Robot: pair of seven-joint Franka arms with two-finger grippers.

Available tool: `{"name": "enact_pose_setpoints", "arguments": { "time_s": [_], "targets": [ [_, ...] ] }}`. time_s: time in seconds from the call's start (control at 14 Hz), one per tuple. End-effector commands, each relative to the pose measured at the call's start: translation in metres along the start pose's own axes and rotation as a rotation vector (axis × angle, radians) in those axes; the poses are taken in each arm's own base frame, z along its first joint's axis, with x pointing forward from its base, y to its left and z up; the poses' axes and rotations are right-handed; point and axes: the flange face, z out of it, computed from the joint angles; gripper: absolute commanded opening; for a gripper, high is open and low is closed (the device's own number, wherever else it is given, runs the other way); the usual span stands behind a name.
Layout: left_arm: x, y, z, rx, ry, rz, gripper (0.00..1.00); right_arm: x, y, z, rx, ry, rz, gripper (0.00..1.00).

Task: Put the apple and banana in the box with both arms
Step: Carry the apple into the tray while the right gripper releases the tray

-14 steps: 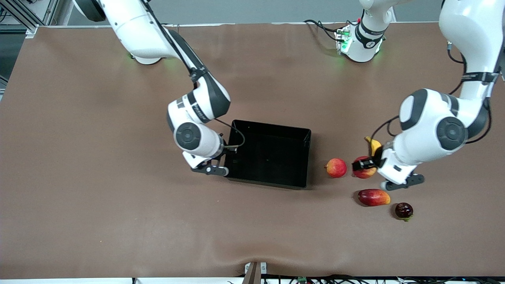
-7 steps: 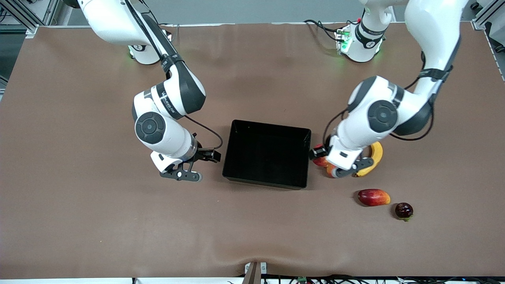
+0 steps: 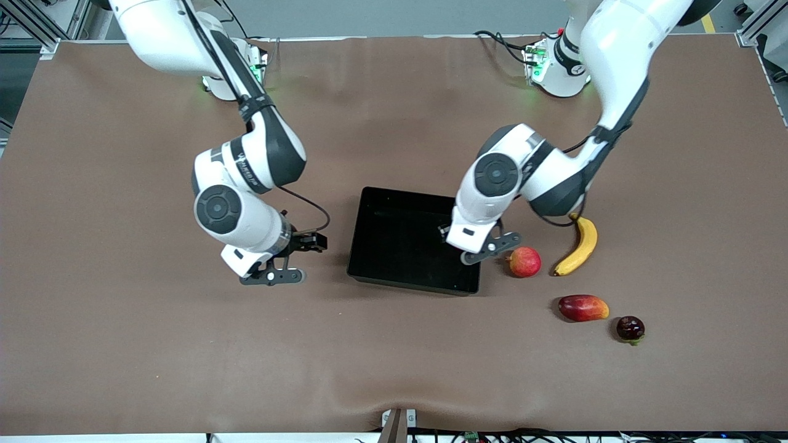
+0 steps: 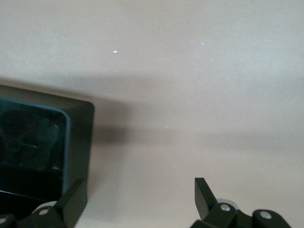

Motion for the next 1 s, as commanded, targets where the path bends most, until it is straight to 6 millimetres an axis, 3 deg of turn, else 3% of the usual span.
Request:
{"name": "enact_pose_setpoints", "arguments": {
  "time_s": [0.0,0.07,0.21,0.43,0.5,0.64,0.79,0.86,0.93],
  "targets": [
    [-0.004,0.02,0.013,-0.008,0.033,-0.006,0.0,-0.011,0.046,-0.009,0.002,-0.011,-0.069,1.0],
    [-0.003,0.02,0.019,-0.004,0.042,0.002,0.0,-0.012,0.055,-0.017,0.005,-0.01,-0.081,1.0],
    [-0.005,0.021,0.037,0.014,0.026,0.007,0.0,-0.018,0.095,-0.034,0.012,-0.032,-0.077,1.0],
    [-0.005,0.021,0.056,0.009,0.009,0.007,0.0,-0.042,0.149,-0.064,0.024,-0.023,-0.061,1.0],
    [-0.004,0.022,0.062,0.004,0.007,0.01,0.0,-0.047,0.153,-0.078,0.028,-0.006,-0.058,1.0],
    [-0.004,0.022,0.076,0.003,0.004,0.017,0.21,-0.056,0.159,-0.104,0.004,0.0,-0.063,1.0],
    [-0.002,0.022,0.083,0.006,0.008,0.023,0.33,-0.066,0.18,-0.138,-0.034,0.032,-0.05,1.0],
    [-0.003,0.022,0.085,0.005,0.005,0.023,0.47,-0.072,0.191,-0.161,-0.039,0.061,-0.036,1.0],
    [-0.001,0.02,0.087,0.008,0.006,0.02,0.73,-0.078,0.2,-0.183,-0.036,0.088,-0.021,1.0]
  ]
}}
